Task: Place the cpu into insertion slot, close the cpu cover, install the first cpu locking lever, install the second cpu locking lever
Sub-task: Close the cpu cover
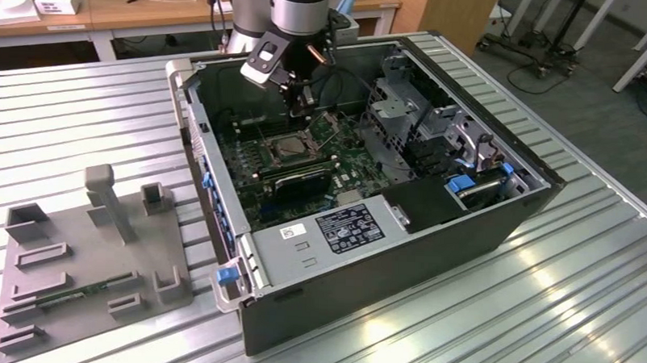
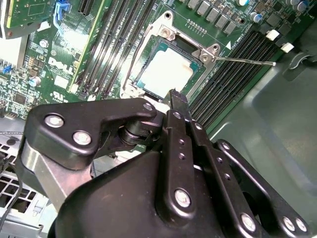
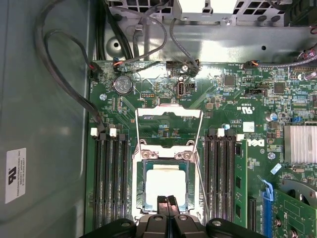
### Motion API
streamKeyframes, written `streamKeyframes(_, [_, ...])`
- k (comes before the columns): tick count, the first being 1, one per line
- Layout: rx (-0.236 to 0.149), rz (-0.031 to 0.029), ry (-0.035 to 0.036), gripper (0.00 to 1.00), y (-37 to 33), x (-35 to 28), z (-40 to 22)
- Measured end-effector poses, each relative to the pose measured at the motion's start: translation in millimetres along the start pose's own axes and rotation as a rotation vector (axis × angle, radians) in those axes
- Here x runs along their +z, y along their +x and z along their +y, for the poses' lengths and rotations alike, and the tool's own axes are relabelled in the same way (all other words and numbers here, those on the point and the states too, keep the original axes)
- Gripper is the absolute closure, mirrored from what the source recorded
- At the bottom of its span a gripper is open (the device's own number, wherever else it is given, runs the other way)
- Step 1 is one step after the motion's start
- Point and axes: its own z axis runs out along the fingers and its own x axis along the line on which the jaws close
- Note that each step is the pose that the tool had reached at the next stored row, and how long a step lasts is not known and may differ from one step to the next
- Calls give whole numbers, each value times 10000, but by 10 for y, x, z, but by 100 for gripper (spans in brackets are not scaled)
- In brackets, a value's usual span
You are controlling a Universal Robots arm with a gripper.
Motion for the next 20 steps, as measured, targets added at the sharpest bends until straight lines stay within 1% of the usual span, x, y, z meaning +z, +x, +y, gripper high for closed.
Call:
streamKeyframes(13, [0,1,-1,90,1,-49,2])
streamKeyframes(20, [0,-1,1,90,1,-65,3])
